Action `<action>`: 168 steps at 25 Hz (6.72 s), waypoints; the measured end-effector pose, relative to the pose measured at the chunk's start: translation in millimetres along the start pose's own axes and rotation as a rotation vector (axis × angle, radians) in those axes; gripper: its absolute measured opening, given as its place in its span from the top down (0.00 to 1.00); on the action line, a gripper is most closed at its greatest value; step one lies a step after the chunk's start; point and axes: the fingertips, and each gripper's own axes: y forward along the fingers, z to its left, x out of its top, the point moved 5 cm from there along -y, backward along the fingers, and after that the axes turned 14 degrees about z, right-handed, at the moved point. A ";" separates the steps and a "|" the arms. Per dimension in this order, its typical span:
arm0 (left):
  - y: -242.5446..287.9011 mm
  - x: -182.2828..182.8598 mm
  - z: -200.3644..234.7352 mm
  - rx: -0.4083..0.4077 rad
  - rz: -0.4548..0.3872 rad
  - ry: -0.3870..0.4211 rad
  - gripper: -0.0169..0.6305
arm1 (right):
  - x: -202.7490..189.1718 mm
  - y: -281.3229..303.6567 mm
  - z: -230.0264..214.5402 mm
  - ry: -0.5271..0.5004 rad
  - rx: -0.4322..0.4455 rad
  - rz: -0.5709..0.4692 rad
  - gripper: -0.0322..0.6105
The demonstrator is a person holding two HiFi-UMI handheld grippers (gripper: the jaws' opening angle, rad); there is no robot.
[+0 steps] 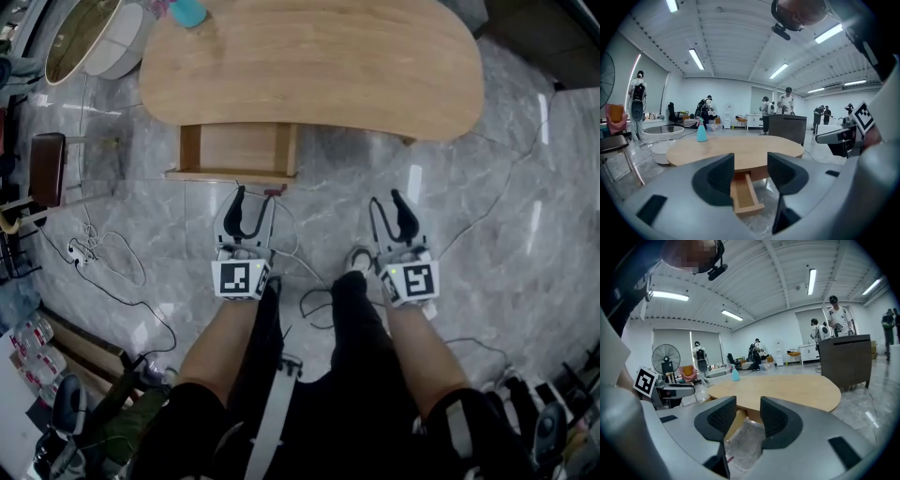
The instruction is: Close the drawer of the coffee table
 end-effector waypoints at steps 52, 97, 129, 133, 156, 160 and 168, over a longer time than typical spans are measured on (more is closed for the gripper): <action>-79.4 1.4 165.8 -0.001 0.035 -0.012 0.64 | 61.8 74.4 199.1 0.024 0.093 -0.043 0.73; 6.5 -180.5 237.5 -0.166 0.216 0.041 0.66 | -122.0 190.5 226.9 0.101 -0.139 0.180 0.73; 94.4 -153.6 244.4 -0.149 0.172 -0.019 0.71 | -98.4 263.1 168.5 0.085 -0.091 0.120 0.73; 114.5 -139.2 250.3 -0.146 0.161 -0.018 0.71 | -83.2 280.6 154.2 0.065 -0.099 0.112 0.73; 183.6 -95.3 272.4 -0.139 0.083 0.012 0.72 | -38.7 341.0 107.8 0.012 -0.145 0.019 0.75; 184.4 -95.1 273.2 -0.142 0.073 0.023 0.72 | -37.9 342.6 107.8 0.000 -0.145 0.015 0.75; 165.9 -112.0 262.5 -0.168 0.133 0.117 0.72 | -43.2 327.2 133.8 -0.033 -0.106 0.092 0.75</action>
